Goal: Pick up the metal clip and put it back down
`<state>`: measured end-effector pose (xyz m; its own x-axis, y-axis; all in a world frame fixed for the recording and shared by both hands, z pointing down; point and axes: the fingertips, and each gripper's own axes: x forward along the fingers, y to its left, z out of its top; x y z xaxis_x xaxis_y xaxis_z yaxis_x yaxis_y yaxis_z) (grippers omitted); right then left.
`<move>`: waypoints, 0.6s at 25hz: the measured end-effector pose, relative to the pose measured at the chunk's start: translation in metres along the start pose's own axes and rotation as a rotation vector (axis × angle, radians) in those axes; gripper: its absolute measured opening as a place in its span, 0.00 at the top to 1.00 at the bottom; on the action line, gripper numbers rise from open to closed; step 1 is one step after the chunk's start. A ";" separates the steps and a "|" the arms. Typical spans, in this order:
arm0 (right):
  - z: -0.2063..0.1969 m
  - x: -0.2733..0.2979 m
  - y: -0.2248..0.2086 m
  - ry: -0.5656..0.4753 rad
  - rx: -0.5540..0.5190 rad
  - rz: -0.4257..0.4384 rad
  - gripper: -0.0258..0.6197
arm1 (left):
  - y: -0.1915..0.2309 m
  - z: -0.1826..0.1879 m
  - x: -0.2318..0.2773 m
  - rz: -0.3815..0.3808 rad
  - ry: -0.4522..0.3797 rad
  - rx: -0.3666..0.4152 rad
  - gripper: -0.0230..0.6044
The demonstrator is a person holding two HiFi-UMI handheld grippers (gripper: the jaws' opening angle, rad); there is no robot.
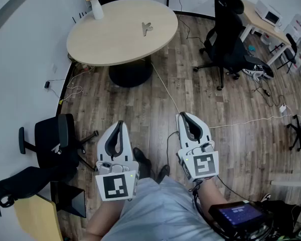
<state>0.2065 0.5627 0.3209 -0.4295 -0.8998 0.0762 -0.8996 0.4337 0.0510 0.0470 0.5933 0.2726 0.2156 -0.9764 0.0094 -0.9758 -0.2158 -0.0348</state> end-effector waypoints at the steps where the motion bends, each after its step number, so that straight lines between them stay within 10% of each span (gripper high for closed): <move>1: -0.001 -0.001 -0.001 0.000 0.002 -0.004 0.89 | -0.002 0.000 0.000 -0.001 0.000 0.001 0.93; 15: -0.016 -0.011 -0.045 -0.006 0.081 -0.065 0.88 | -0.015 -0.003 0.004 0.011 0.034 0.029 0.93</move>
<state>0.2531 0.5537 0.3338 -0.3705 -0.9263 0.0689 -0.9288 0.3696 -0.0248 0.0629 0.5924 0.2764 0.2034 -0.9781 0.0431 -0.9765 -0.2059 -0.0639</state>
